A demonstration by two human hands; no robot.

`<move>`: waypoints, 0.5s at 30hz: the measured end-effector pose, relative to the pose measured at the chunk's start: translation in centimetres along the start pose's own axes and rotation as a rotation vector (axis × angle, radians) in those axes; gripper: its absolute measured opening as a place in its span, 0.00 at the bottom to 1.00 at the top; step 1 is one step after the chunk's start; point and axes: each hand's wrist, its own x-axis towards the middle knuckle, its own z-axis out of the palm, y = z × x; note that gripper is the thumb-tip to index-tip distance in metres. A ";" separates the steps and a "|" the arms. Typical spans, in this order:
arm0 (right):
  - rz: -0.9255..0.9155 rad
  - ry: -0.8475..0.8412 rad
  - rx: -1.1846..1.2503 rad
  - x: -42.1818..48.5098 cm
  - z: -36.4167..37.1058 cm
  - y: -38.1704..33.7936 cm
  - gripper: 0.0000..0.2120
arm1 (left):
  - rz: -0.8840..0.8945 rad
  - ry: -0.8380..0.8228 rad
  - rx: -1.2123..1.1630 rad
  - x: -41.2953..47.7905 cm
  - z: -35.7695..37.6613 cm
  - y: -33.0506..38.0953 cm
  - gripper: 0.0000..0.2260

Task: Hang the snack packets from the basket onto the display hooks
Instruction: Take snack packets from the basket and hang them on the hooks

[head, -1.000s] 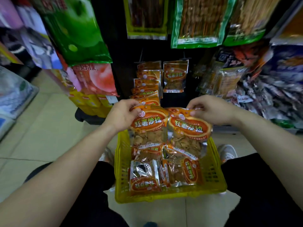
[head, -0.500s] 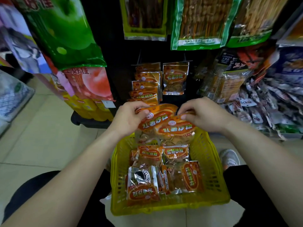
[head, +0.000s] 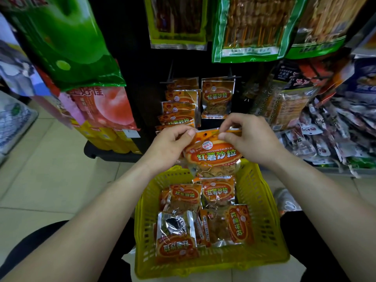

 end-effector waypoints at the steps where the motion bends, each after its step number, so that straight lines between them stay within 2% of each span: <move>1: 0.015 0.022 0.020 0.0 0.0 0.0 0.04 | 0.004 -0.008 -0.013 -0.2 0.1 0.1 0.08; 4: 0.050 0.085 0.059 0.2 -0.1 0.0 0.07 | 0.038 0.029 0.100 -0.7 0.5 0.2 0.19; 6: 0.069 0.095 0.081 0.3 -0.1 0.1 0.08 | 0.078 0.149 0.163 -0.8 0.9 0.2 0.14; 9: 0.081 0.076 0.122 0.2 -0.3 0.1 0.10 | 0.050 0.259 0.094 -0.5 0.8 0.5 0.03; 15: 0.087 0.018 0.135 0.2 -0.7 0.3 0.08 | 0.003 0.236 0.051 -0.4 0.7 0.7 0.03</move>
